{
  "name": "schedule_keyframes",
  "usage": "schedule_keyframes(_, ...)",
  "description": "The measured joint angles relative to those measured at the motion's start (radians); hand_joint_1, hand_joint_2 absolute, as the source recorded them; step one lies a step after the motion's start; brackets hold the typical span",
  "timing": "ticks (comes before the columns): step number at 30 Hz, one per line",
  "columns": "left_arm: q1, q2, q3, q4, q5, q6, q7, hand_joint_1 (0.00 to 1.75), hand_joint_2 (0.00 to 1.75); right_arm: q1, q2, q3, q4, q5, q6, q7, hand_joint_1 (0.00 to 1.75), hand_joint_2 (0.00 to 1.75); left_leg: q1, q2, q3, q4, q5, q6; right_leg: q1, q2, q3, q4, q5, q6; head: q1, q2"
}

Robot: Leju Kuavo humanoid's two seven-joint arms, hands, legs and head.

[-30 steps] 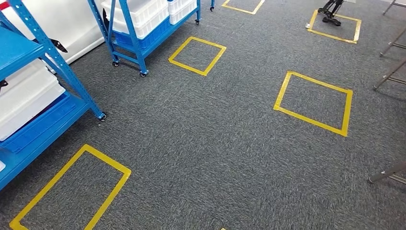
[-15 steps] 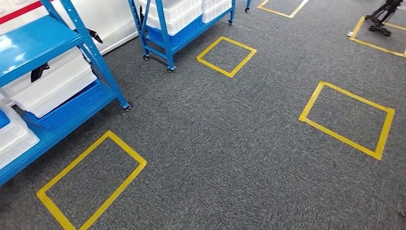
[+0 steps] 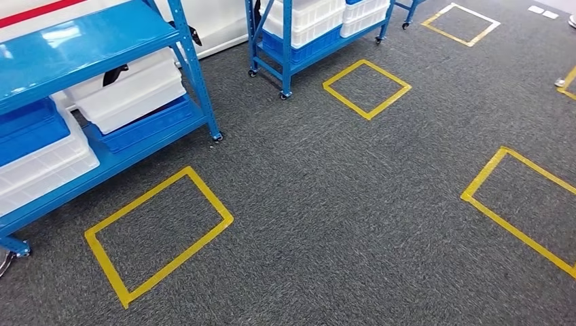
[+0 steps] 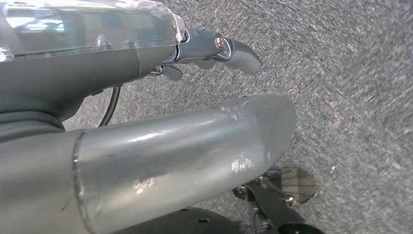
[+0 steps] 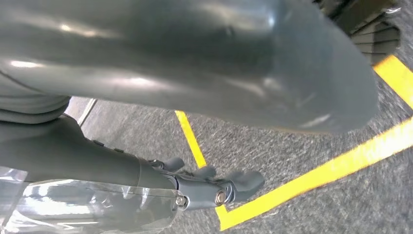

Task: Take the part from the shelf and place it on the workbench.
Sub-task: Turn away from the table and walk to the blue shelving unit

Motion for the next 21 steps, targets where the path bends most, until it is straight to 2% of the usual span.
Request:
schedule_keyframes(1,0.000,0.000,0.000,0.000,0.000,-0.001,0.001,0.00,0.00,0.002,0.000,0.000,0.000,0.000,0.000,0.000,0.00,0.00,0.000,-0.015,0.000,0.001,0.000,0.000,0.000,0.002,-0.024,0.041,-0.005,0.002,0.000,0.000)
schedule_keyframes(2,0.000,0.000,0.000,0.000,0.000,-0.002,0.002,0.00,0.00,0.003,0.000,0.000,0.000,0.001,0.001,0.000,0.00,0.00,0.000,-0.029,0.001,0.003,-0.001,-0.001,-0.001,0.004,-0.032,0.046,0.011,0.004,0.000,0.000)
schedule_keyframes(3,0.001,0.000,0.000,0.000,0.001,-0.003,0.004,0.00,0.00,0.004,0.000,0.000,0.000,0.002,0.001,0.001,0.00,0.00,0.001,-0.045,0.002,0.006,-0.003,-0.003,-0.003,0.007,-0.020,0.010,0.046,0.004,0.000,0.000)
schedule_keyframes(4,0.001,-0.001,0.001,0.000,0.003,-0.005,0.006,0.00,0.00,0.005,-0.001,0.000,0.000,0.002,0.001,0.002,0.00,0.00,0.002,-0.060,0.003,0.009,-0.005,-0.007,-0.005,0.018,0.007,-0.057,0.090,0.004,0.001,0.000)
schedule_keyframes(6,0.000,-0.002,0.002,0.000,0.008,-0.006,0.008,0.00,0.00,0.007,-0.001,-0.001,0.000,0.003,0.001,0.006,0.00,0.00,0.002,-0.087,-0.001,0.019,-0.010,-0.017,-0.010,0.064,0.057,-0.175,0.139,0.001,0.002,0.000)
schedule_keyframes(7,0.000,-0.002,0.003,0.000,0.010,-0.007,0.008,0.00,0.00,0.006,-0.001,-0.002,0.000,0.003,0.001,0.007,0.00,0.00,0.002,-0.097,-0.006,0.023,-0.012,-0.023,-0.011,0.080,0.068,-0.204,0.145,-0.002,0.002,0.000)
schedule_keyframes(8,-0.001,-0.002,0.004,0.000,0.012,-0.007,0.008,0.00,0.00,0.005,0.000,-0.003,0.000,0.004,0.002,0.009,0.00,0.00,0.003,-0.107,-0.011,0.025,-0.012,-0.030,-0.010,0.087,0.070,-0.210,0.141,-0.006,0.003,0.000)
schedule_keyframes(10,0.001,-0.002,0.008,0.000,0.014,-0.007,0.008,0.00,0.00,0.001,0.000,-0.005,0.000,0.005,0.002,0.009,0.00,0.00,0.005,-0.119,-0.017,0.026,-0.011,-0.042,-0.009,0.063,0.071,-0.215,0.144,-0.017,0.003,0.000)
schedule_keyframes(11,0.002,-0.002,0.010,0.000,0.016,-0.008,0.008,0.00,0.00,0.000,0.001,-0.005,-0.001,0.005,0.003,0.010,0.00,0.00,0.005,-0.109,-0.021,0.033,-0.016,-0.047,-0.011,0.051,0.074,-0.219,0.145,-0.023,0.002,0.000)
schedule_keyframes(12,0.003,-0.002,0.011,0.000,0.018,-0.009,0.008,0.00,0.00,0.001,0.001,-0.005,-0.001,0.005,0.003,0.010,0.00,0.00,0.004,-0.088,-0.028,0.048,-0.027,-0.050,-0.013,0.039,0.076,-0.223,0.147,-0.029,-0.001,0.000)
schedule_keyframes(13,0.002,-0.002,0.012,0.000,0.021,-0.011,0.008,0.00,0.00,0.003,0.002,-0.006,-0.001,0.005,0.003,0.010,0.00,0.00,0.003,-0.057,-0.041,0.077,-0.046,-0.053,-0.013,0.027,0.078,-0.226,0.147,-0.034,-0.005,0.000)
schedule_keyframes(15,-0.002,-0.002,0.015,0.000,0.027,-0.016,0.007,0.00,0.00,0.007,0.001,-0.007,-0.001,0.005,0.004,0.009,0.00,0.00,0.005,-0.010,-0.097,0.188,-0.104,-0.060,-0.010,0.003,0.079,-0.227,0.145,-0.040,-0.011,0.000)
schedule_keyframes(16,-0.003,-0.002,0.016,0.000,0.030,-0.019,0.006,0.00,0.00,0.008,0.001,-0.008,-0.001,0.006,0.005,0.009,0.00,0.00,0.007,0.002,-0.130,0.254,-0.131,-0.063,-0.008,-0.013,0.079,-0.226,0.144,-0.041,-0.012,0.000)
schedule_keyframes(17,-0.003,-0.002,0.018,0.000,0.032,-0.021,0.005,0.00,0.00,0.009,0.001,-0.008,-0.001,0.006,0.006,0.009,0.00,0.00,0.009,0.007,-0.155,0.303,-0.144,-0.066,-0.006,-0.028,0.079,-0.226,0.142,-0.042,-0.012,0.000)
schedule_keyframes(18,-0.002,-0.002,0.019,0.000,0.033,-0.023,0.004,0.00,0.00,0.008,0.001,-0.008,-0.001,0.006,0.006,0.009,0.00,0.00,0.011,0.009,-0.162,0.316,-0.138,-0.067,-0.005,-0.042,0.081,-0.226,0.140,-0.042,-0.012,0.000)
schedule_keyframes(19,-0.001,-0.002,0.021,0.000,0.034,-0.026,0.004,0.00,0.00,0.007,0.002,-0.008,-0.001,0.007,0.007,0.009,0.00,0.00,0.011,0.013,-0.148,0.288,-0.113,-0.066,-0.005,-0.056,0.084,-0.226,0.138,-0.041,-0.012,0.000)
schedule_keyframes(20,0.000,-0.002,0.022,0.000,0.034,-0.028,0.004,0.00,0.00,0.006,0.002,-0.008,-0.001,0.007,0.008,0.009,0.00,0.00,0.011,0.024,-0.114,0.223,-0.076,-0.064,-0.004,-0.068,0.088,-0.226,0.136,-0.039,-0.013,0.000)
schedule_keyframes(21,0.000,-0.002,0.024,0.000,0.035,-0.029,0.004,0.00,0.00,0.005,0.003,-0.008,-0.001,0.008,0.009,0.009,0.00,0.00,0.008,0.051,-0.075,0.146,-0.044,-0.058,-0.004,-0.079,0.093,-0.226,0.133,-0.036,-0.013,0.000)
